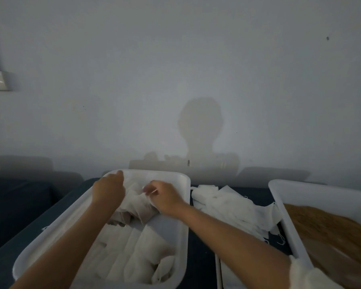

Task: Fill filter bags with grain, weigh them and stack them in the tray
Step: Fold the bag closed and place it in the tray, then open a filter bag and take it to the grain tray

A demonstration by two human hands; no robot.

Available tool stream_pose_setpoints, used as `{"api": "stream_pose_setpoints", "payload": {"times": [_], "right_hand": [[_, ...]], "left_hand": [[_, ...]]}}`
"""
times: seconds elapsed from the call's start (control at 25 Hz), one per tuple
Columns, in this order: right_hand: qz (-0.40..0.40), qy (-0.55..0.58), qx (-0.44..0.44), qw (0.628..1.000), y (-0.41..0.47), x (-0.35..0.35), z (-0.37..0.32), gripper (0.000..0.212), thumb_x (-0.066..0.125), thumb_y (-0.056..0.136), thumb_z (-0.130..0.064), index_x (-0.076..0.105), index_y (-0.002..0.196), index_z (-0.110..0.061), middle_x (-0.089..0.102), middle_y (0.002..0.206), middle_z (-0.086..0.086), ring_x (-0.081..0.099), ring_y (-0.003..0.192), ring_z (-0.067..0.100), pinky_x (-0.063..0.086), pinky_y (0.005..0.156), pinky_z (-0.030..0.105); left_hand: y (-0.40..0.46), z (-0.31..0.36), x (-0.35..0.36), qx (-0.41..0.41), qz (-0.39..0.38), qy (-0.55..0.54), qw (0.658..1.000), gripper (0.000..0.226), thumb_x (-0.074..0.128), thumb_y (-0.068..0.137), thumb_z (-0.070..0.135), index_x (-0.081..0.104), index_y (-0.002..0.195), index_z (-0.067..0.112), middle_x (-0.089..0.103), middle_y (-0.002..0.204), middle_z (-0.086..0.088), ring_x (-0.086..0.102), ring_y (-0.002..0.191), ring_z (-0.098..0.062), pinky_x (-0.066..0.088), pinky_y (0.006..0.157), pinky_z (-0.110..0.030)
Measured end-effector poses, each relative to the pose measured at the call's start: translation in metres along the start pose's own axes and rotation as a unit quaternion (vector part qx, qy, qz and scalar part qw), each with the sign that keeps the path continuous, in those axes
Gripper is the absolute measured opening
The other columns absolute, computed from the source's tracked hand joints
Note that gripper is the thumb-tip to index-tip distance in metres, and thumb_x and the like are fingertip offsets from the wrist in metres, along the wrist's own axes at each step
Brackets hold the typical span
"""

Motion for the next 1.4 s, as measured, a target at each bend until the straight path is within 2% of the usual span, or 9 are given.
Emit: {"api": "stream_pose_setpoints", "payload": {"times": [0.12, 0.32, 0.52, 0.72, 0.8, 0.92, 1.04, 1.2, 1.4], "right_hand": [[0.130, -0.134, 0.076, 0.979, -0.021, -0.063, 0.048, 0.021, 0.044, 0.089, -0.003, 0.053, 0.107, -0.010, 0.061, 0.105, 0.008, 0.058, 0.094, 0.024, 0.050, 0.082, 0.038], [-0.110, -0.358, 0.350, 0.858, -0.082, -0.101, 0.153, 0.059, 0.065, 0.084, -0.040, 0.044, 0.130, -0.009, 0.052, 0.131, 0.008, 0.051, 0.119, 0.025, 0.042, 0.093, 0.030], [-0.151, -0.390, 0.386, 0.822, -0.101, -0.093, 0.183, 0.053, 0.054, 0.089, -0.040, 0.045, 0.133, -0.012, 0.047, 0.135, 0.008, 0.048, 0.122, 0.024, 0.039, 0.100, 0.030], [-0.097, -0.362, 0.322, 0.870, -0.095, -0.116, 0.167, 0.028, 0.051, 0.096, -0.020, 0.053, 0.121, -0.008, 0.056, 0.116, 0.007, 0.055, 0.103, 0.020, 0.042, 0.089, 0.027], [-0.028, -0.321, 0.290, 0.901, -0.096, -0.143, 0.148, 0.009, 0.058, 0.093, -0.020, 0.060, 0.087, -0.013, 0.059, 0.095, 0.002, 0.058, 0.083, 0.016, 0.045, 0.073, 0.023], [0.031, -0.134, 0.199, 0.970, -0.109, -0.182, 0.124, 0.044, 0.069, 0.086, -0.024, 0.038, 0.055, -0.017, 0.041, 0.057, -0.003, 0.039, 0.051, 0.009, 0.032, 0.049, 0.018], [0.056, 0.119, 0.153, 0.979, -0.139, -0.206, 0.104, 0.022, 0.066, 0.087, -0.027, 0.061, 0.071, -0.012, 0.062, 0.071, 0.003, 0.058, 0.065, 0.012, 0.046, 0.062, 0.023], [0.112, 0.394, 0.143, 0.901, -0.181, -0.232, 0.106, 0.031, 0.061, 0.082, -0.026, 0.070, 0.104, -0.006, 0.070, 0.102, 0.013, 0.066, 0.091, 0.022, 0.053, 0.080, 0.035], [0.219, 0.464, 0.183, 0.839, -0.234, -0.274, 0.135, 0.029, 0.054, 0.089, -0.022, 0.059, 0.113, -0.006, 0.065, 0.107, 0.016, 0.060, 0.100, 0.031, 0.054, 0.082, 0.045]], "left_hand": [[-0.007, 0.027, -0.007, 0.024, 0.002, -0.043, 0.999, 0.010, 0.045, 0.091, 0.015, 0.049, 0.101, 0.014, 0.064, 0.094, -0.007, 0.062, 0.083, -0.025, 0.041, 0.062, -0.029], [-0.026, 0.050, 0.008, 0.036, -0.017, -0.062, 0.997, 0.011, 0.042, 0.094, 0.015, 0.051, 0.099, 0.013, 0.063, 0.094, -0.007, 0.062, 0.085, -0.024, 0.043, 0.067, -0.029], [-0.031, 0.047, 0.021, 0.022, -0.033, -0.036, 0.999, 0.016, 0.040, 0.095, 0.018, 0.053, 0.104, 0.015, 0.063, 0.097, -0.004, 0.063, 0.089, -0.021, 0.042, 0.068, -0.025], [-0.032, 0.043, 0.024, 0.010, -0.054, -0.029, 0.998, 0.016, 0.039, 0.095, 0.019, 0.054, 0.102, 0.016, 0.063, 0.092, -0.003, 0.063, 0.087, -0.020, 0.043, 0.067, -0.025], [-0.035, 0.048, 0.017, 0.013, -0.047, -0.052, 0.997, 0.013, 0.039, 0.094, 0.018, 0.052, 0.095, 0.017, 0.057, 0.083, -0.001, 0.063, 0.083, -0.020, 0.040, 0.063, -0.026], [-0.043, 0.072, -0.002, 0.031, -0.032, -0.164, 0.985, 0.012, 0.044, 0.094, 0.022, 0.054, 0.092, 0.016, 0.061, 0.082, 0.000, 0.063, 0.082, -0.023, 0.046, 0.068, -0.030], [-0.065, 0.130, -0.027, 0.085, -0.039, -0.353, 0.931, 0.007, 0.056, 0.092, 0.029, 0.056, 0.095, 0.022, 0.065, 0.087, 0.008, 0.063, 0.082, -0.014, 0.053, 0.074, -0.030], [-0.113, 0.236, -0.049, 0.107, -0.267, -0.619, 0.731, 0.034, 0.062, 0.086, 0.044, 0.051, 0.110, 0.022, 0.060, 0.103, 0.008, 0.061, 0.093, -0.007, 0.054, 0.071, -0.021], [-0.158, 0.335, -0.063, 0.146, -0.395, -0.671, 0.611, 0.014, 0.061, 0.091, 0.034, 0.064, 0.091, 0.020, 0.070, 0.090, 0.005, 0.067, 0.078, -0.004, 0.053, 0.069, -0.016]]}}
Point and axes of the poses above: each hand's wrist, its own y-axis towards the middle knuckle, its own x-axis out of the palm, z = x × y, the point moved 3 cm from there along y, towards the middle knuckle
